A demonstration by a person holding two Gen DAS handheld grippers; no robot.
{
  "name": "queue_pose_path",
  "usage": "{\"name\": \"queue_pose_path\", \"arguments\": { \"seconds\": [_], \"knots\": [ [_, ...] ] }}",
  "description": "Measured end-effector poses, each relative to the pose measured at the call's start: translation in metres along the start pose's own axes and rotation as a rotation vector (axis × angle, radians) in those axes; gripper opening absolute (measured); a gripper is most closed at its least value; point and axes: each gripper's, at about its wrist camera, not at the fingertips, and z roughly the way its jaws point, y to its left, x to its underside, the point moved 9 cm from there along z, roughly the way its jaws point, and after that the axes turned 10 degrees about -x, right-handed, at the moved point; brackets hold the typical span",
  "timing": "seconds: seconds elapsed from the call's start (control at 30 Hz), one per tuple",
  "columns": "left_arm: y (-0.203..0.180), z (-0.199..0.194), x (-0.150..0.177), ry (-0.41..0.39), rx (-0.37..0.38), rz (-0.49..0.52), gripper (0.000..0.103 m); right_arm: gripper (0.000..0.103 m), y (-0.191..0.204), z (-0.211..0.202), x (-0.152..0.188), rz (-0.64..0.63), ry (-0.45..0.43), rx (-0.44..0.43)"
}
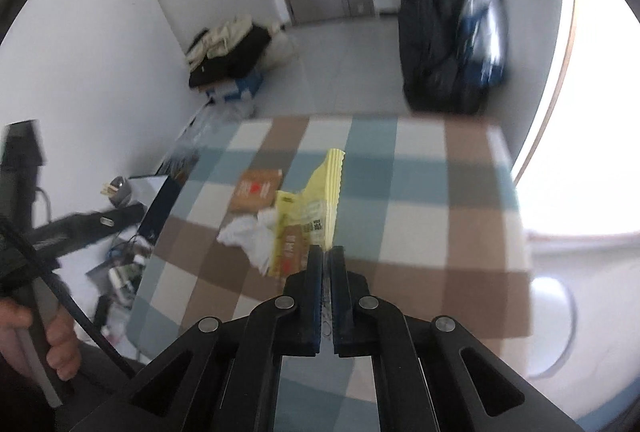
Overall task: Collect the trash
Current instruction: 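Close the right tool on the yellow plastic bag on the table, then lift the yellow bag with the right tool off the table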
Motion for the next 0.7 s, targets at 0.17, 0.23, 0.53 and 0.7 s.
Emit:
{"name": "queue_pose_path", "arguments": {
  "seconds": [0.17, 0.23, 0.53, 0.7],
  "knots": [
    [-0.008, 0.008, 0.016, 0.029, -0.022, 0.024, 0.073, 0.003, 0.021, -0.029, -0.004, -0.233, -0.091, 0.127],
    [-0.012, 0.01, 0.022, 0.042, -0.018, 0.029, 0.073, 0.003, 0.023, -0.031, 0.0, -0.289, -0.085, 0.178],
    [-0.027, 0.019, 0.035, 0.08, -0.023, 0.042, 0.073, 0.003, 0.003, -0.047, 0.009, -0.382, -0.106, 0.312],
    [-0.028, 0.024, 0.038, 0.096, -0.036, 0.041, 0.073, 0.002, -0.011, -0.045, 0.018, -0.398, -0.063, 0.389]
  ]
}}
